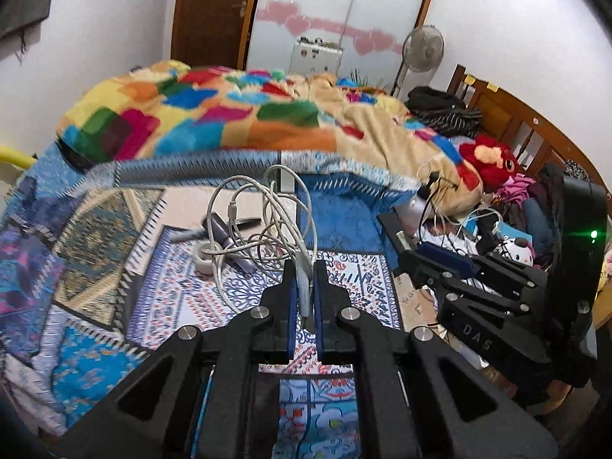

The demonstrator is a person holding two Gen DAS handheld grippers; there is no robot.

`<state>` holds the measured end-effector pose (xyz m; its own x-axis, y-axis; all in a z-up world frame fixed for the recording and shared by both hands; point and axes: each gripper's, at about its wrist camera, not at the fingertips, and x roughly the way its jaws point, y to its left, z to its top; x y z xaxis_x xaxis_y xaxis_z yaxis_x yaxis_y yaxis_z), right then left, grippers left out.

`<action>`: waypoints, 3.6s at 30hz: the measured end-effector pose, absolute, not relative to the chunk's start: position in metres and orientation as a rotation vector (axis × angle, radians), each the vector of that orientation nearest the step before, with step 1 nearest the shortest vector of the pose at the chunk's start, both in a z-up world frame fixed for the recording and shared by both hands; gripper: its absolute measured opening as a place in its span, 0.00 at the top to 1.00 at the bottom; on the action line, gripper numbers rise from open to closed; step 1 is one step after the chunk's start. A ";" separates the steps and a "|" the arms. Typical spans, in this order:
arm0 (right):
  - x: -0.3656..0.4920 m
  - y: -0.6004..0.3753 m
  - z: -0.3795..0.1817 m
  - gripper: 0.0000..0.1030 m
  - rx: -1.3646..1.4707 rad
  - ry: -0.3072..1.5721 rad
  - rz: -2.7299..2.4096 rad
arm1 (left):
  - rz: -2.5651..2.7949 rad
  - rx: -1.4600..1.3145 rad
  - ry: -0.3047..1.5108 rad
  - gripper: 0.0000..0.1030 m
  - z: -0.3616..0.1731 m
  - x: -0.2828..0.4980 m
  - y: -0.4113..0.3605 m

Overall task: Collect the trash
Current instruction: 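Carry the earphone cable and black card with both grippers over the trash bin, then open the left gripper dropping the cable while the right gripper drops the card into the bin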

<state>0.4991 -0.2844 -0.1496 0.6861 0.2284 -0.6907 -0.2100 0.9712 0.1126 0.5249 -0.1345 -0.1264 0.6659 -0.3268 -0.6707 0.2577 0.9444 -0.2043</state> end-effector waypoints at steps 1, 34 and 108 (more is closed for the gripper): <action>0.495 -0.283 -0.142 0.78 0.025 0.763 0.251 | -0.328 -0.094 0.766 0.94 -0.120 0.519 -0.132; 0.321 -0.183 -0.016 0.78 -0.011 0.513 0.513 | -0.054 -0.098 0.561 0.94 -0.010 0.286 0.023; 0.318 0.101 -0.273 0.57 -0.362 1.267 0.872 | 0.270 -0.517 1.264 0.68 -0.340 0.247 0.239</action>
